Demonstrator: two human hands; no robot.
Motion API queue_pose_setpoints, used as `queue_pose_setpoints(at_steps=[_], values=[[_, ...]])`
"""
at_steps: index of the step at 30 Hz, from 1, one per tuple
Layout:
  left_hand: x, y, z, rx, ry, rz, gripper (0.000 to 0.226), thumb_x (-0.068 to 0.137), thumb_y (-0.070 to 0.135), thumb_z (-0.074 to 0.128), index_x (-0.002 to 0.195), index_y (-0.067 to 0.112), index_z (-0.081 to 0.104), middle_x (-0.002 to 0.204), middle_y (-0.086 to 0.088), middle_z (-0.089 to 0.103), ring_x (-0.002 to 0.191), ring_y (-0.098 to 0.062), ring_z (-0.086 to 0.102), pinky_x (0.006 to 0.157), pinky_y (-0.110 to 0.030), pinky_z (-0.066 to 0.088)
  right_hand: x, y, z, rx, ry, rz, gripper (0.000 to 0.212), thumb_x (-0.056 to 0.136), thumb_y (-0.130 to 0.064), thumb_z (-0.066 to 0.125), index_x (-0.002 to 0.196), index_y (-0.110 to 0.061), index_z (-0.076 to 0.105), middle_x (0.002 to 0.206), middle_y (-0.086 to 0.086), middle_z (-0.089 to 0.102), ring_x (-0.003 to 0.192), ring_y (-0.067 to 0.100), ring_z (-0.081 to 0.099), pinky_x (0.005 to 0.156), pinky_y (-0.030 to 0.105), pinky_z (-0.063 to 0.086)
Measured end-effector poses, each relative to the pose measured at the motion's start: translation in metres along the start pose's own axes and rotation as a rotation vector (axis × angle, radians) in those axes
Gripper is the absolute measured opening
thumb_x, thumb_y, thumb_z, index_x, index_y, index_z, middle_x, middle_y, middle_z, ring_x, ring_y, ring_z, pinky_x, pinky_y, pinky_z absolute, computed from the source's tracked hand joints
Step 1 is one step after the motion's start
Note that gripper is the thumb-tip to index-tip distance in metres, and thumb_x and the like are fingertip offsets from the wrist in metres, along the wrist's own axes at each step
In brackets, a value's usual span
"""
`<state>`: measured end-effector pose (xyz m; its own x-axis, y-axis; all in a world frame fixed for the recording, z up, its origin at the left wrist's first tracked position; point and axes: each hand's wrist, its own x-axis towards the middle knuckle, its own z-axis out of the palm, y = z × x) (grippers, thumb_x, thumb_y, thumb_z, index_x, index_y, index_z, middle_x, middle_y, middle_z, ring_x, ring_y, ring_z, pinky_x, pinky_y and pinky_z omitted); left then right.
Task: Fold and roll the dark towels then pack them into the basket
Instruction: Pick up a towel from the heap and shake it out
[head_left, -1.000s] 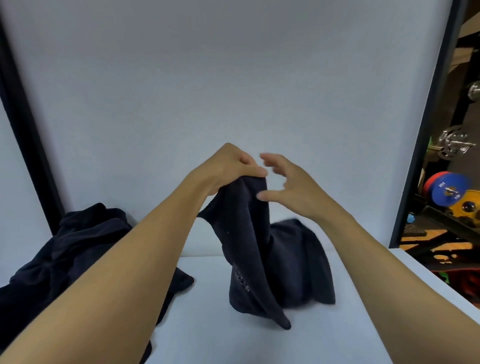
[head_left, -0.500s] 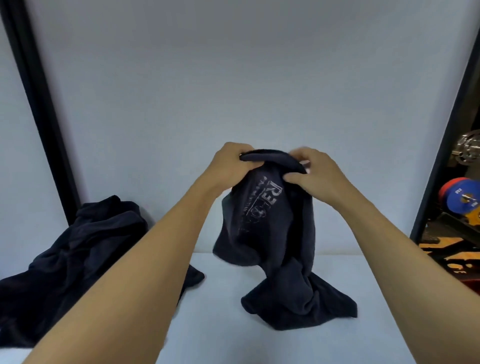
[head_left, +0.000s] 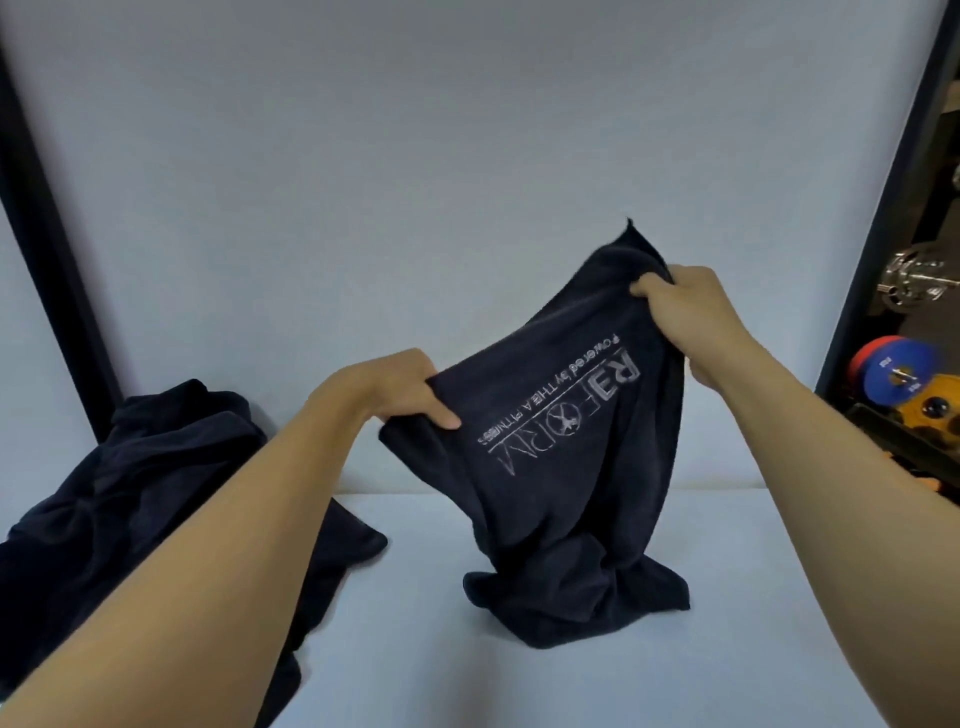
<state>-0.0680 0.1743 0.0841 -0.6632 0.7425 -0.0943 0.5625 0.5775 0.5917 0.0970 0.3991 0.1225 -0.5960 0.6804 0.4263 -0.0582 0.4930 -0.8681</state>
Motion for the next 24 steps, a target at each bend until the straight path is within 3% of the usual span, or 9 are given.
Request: queue_pose_setpoints(at_steps=[2, 4, 8, 11, 13, 16, 19, 21, 24], values=[[0.012, -0.017, -0.004, 0.078, 0.121, -0.043, 0.02, 0.08, 0.02, 0.077, 0.093, 0.006, 0.074, 0.092, -0.009, 0.073, 0.089, -0.026, 0.069, 0.084, -0.039, 0.056, 0.006, 0.015, -0.012, -0.098, 0.016, 0.04, 0.017, 0.081, -0.021, 0.057, 0.067, -0.013, 0.052, 0.07, 0.006, 0.053, 0.066, 0.02, 0.049, 0.06, 0.032, 0.036], [0.021, -0.029, -0.007, 0.112, 0.305, -0.067, 0.015, 0.082, 0.022, 0.075, 0.086, 0.008, 0.073, 0.084, -0.007, 0.069, 0.087, -0.028, 0.065, 0.073, -0.034, 0.051, 0.013, 0.029, -0.022, -0.188, -0.024, 0.091, 0.019, 0.08, -0.021, 0.06, 0.066, -0.011, 0.053, 0.069, 0.005, 0.049, 0.065, 0.019, 0.043, 0.06, 0.03, 0.031], [0.039, -0.039, -0.012, -0.222, 0.629, -0.045, 0.015, 0.084, 0.021, 0.072, 0.087, 0.006, 0.072, 0.08, -0.01, 0.068, 0.075, -0.026, 0.062, 0.076, -0.042, 0.054, 0.025, 0.048, -0.034, -0.146, -0.053, 0.177, 0.013, 0.089, -0.019, 0.063, 0.092, -0.009, 0.071, 0.087, 0.002, 0.065, 0.068, 0.014, 0.052, 0.057, 0.025, 0.035], [0.05, -0.037, -0.009, -0.539, 0.658, 0.022, 0.008, 0.091, 0.016, 0.065, 0.094, 0.01, 0.069, 0.086, -0.006, 0.066, 0.08, -0.024, 0.06, 0.073, -0.041, 0.054, 0.028, 0.061, -0.033, -0.162, -0.051, 0.207, 0.011, 0.091, -0.024, 0.063, 0.093, -0.016, 0.07, 0.082, -0.002, 0.062, 0.067, 0.015, 0.048, 0.057, 0.027, 0.033], [0.059, -0.035, -0.006, -0.709, 0.667, 0.026, 0.008, 0.093, 0.015, 0.063, 0.099, 0.014, 0.067, 0.088, -0.002, 0.065, 0.076, -0.02, 0.058, 0.058, -0.03, 0.05, 0.031, 0.068, -0.03, -0.159, -0.072, 0.241, 0.011, 0.091, -0.023, 0.063, 0.094, -0.015, 0.07, 0.084, -0.001, 0.063, 0.069, 0.016, 0.049, 0.059, 0.028, 0.035], [0.072, -0.024, -0.02, -0.823, 0.699, 0.026, 0.007, 0.093, 0.013, 0.063, 0.087, 0.015, 0.066, 0.082, -0.001, 0.058, 0.064, -0.017, 0.049, 0.042, -0.022, 0.039, 0.043, 0.065, -0.027, -0.024, -0.074, 0.272, 0.01, 0.092, -0.016, 0.062, 0.098, -0.013, 0.07, 0.092, 0.001, 0.069, 0.071, 0.015, 0.061, 0.057, 0.023, 0.049], [0.086, 0.007, -0.064, -1.03, 0.697, 0.161, 0.008, 0.096, 0.01, 0.059, 0.093, 0.011, 0.066, 0.105, -0.007, 0.065, 0.089, -0.024, 0.066, 0.06, -0.03, 0.061, 0.077, 0.039, -0.025, 0.19, -0.004, 0.253, 0.016, 0.094, -0.003, 0.057, 0.105, -0.005, 0.067, 0.101, 0.006, 0.07, 0.081, 0.022, 0.071, 0.06, 0.02, 0.058], [0.095, 0.034, -0.099, -1.051, 0.731, 0.269, 0.01, 0.098, 0.011, 0.056, 0.101, 0.008, 0.065, 0.117, -0.011, 0.063, 0.102, -0.028, 0.066, 0.071, -0.038, 0.062, 0.105, 0.015, -0.025, 0.3, 0.047, 0.207, 0.022, 0.092, 0.006, 0.051, 0.105, 0.0, 0.067, 0.105, 0.012, 0.07, 0.089, 0.027, 0.072, 0.067, 0.024, 0.06], [0.099, 0.071, -0.145, -1.042, 0.812, 0.419, 0.011, 0.098, 0.012, 0.057, 0.102, 0.01, 0.067, 0.117, -0.01, 0.064, 0.108, -0.027, 0.064, 0.077, -0.038, 0.061, 0.137, -0.028, -0.027, 0.462, 0.066, 0.112, 0.027, 0.091, 0.01, 0.045, 0.107, 0.004, 0.066, 0.106, 0.016, 0.07, 0.095, 0.027, 0.071, 0.074, 0.028, 0.06]])
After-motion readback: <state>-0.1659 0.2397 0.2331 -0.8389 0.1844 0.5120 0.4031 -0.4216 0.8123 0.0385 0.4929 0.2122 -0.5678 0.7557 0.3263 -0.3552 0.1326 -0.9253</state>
